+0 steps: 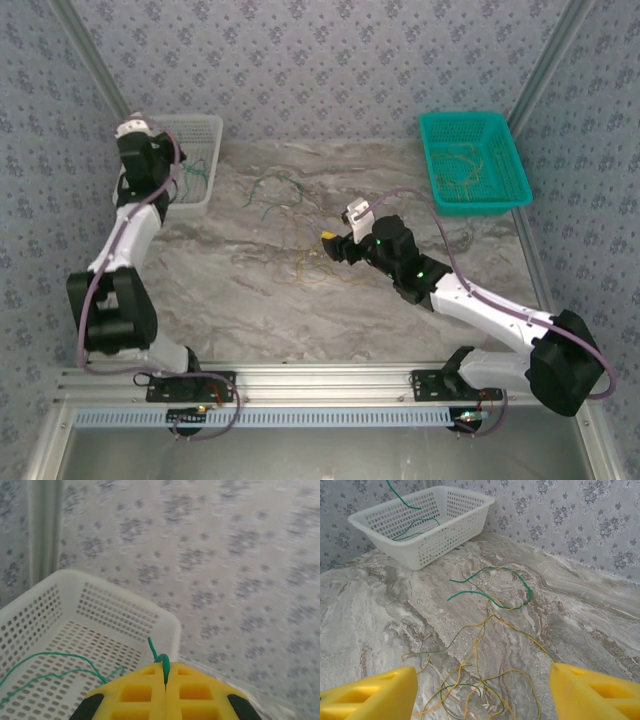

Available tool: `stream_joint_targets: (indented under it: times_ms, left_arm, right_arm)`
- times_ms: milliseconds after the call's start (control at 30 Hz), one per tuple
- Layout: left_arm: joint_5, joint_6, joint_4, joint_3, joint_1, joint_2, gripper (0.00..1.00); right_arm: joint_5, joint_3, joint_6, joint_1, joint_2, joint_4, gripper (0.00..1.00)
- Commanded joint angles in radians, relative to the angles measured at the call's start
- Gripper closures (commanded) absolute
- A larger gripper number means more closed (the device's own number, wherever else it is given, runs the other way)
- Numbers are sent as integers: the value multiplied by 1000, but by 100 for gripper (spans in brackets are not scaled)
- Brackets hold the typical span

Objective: Untangle the cables

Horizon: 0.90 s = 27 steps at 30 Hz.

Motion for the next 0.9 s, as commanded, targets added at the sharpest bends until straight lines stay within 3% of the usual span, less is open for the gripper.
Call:
stream_joint_targets:
  times_ms: [0, 100, 233, 400, 533, 633, 700, 767, 867]
  left_arm:
    - [69, -95, -56, 153, 57, 138, 100]
    - [84, -89, -161, 338, 84, 285, 100]
    - [145, -167, -137, 487, 115, 445, 100]
    - [189, -222, -226, 733, 113, 640, 100]
    - [230, -284, -164, 795, 104, 718, 98]
    - [213, -269, -233, 830, 101, 730, 66]
    - [169, -241, -269, 797, 99, 692, 54]
    - [89, -216, -290, 712, 97, 608, 46]
    - [-1, -173, -226, 481, 84, 426, 43]
  right_arm:
    - [12, -3, -35, 7, -35, 8, 28]
    - [20, -7, -45, 7, -51, -7, 27]
    - [24, -17, -50, 5, -64, -9, 27]
    - [11, -8, -50, 7, -64, -13, 27]
    - [2, 2, -52, 8, -67, -13, 27]
    - [-2, 10, -56, 11, -73, -28, 27]
    - [-1, 10, -61, 14, -86, -38, 27]
    - [4, 5, -65, 16, -99, -44, 26]
    - [17, -1, -72, 16, -108, -49, 26]
